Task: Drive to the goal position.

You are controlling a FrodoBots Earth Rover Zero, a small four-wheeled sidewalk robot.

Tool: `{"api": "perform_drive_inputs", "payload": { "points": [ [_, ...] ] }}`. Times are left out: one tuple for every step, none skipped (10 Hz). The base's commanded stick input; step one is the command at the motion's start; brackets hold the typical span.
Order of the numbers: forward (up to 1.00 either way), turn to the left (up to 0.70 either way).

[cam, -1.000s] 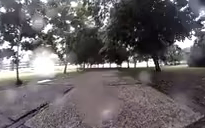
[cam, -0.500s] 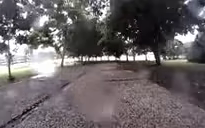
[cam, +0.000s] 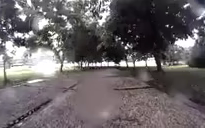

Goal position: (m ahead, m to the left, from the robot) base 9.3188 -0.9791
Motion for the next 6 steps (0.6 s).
{"api": "perform_drive_inputs", "payload": {
  "points": [
    [0.70, 0.00],
    [0.70, 0.00],
    [0.70, 0.00],
    [0.70, 0.00],
    [0.70, 0.00],
    [0.70, 0.00]
  ]
}}
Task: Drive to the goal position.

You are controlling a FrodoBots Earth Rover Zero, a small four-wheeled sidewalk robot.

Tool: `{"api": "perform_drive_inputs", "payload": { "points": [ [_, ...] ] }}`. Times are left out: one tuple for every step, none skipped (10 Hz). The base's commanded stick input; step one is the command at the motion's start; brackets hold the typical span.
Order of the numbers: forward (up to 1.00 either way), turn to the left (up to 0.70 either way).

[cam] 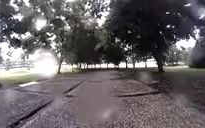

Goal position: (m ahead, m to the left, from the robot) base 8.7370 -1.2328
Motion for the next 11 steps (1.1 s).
{"api": "perform_drive_inputs", "payload": {
  "points": [
    [0.70, 0.00],
    [0.70, 0.00],
    [0.70, 0.00],
    [0.70, 0.00],
    [0.70, 0.00],
    [0.70, 0.00],
    [0.70, 0.00],
    [0.70, 0.00],
    [0.70, 0.00],
    [0.70, 0.00],
    [0.70, 0.00]
  ]
}}
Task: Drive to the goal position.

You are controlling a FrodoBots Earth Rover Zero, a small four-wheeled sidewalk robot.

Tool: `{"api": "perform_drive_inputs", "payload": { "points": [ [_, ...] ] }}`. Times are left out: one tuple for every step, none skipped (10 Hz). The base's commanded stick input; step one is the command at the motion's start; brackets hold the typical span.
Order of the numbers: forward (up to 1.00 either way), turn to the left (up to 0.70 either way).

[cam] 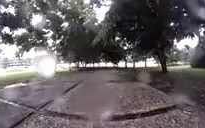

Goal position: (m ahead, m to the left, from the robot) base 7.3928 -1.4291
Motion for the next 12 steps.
{"api": "perform_drive_inputs", "payload": {
  "points": [
    [0.70, 0.00],
    [0.70, 0.00],
    [0.70, 0.00],
    [0.70, 0.00],
    [0.70, 0.00],
    [0.70, 0.00],
    [0.70, 0.00],
    [0.70, 0.00],
    [0.70, 0.00],
    [0.70, 0.00],
    [0.70, 0.00],
    [0.70, 0.00]
  ]
}}
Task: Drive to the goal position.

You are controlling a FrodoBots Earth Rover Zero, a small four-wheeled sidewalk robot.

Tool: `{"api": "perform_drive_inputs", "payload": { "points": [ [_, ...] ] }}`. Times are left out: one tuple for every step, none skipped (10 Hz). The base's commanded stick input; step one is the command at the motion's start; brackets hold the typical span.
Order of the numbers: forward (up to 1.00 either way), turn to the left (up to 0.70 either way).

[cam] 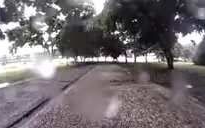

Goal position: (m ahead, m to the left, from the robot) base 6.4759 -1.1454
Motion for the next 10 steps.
{"api": "perform_drive_inputs", "payload": {
  "points": [
    [0.70, 0.00],
    [0.70, 0.00],
    [0.70, 0.00],
    [0.70, 0.00],
    [0.70, 0.00],
    [0.70, 0.00],
    [0.70, 0.00],
    [0.70, 0.00],
    [0.70, 0.00],
    [0.70, 0.00]
  ]
}}
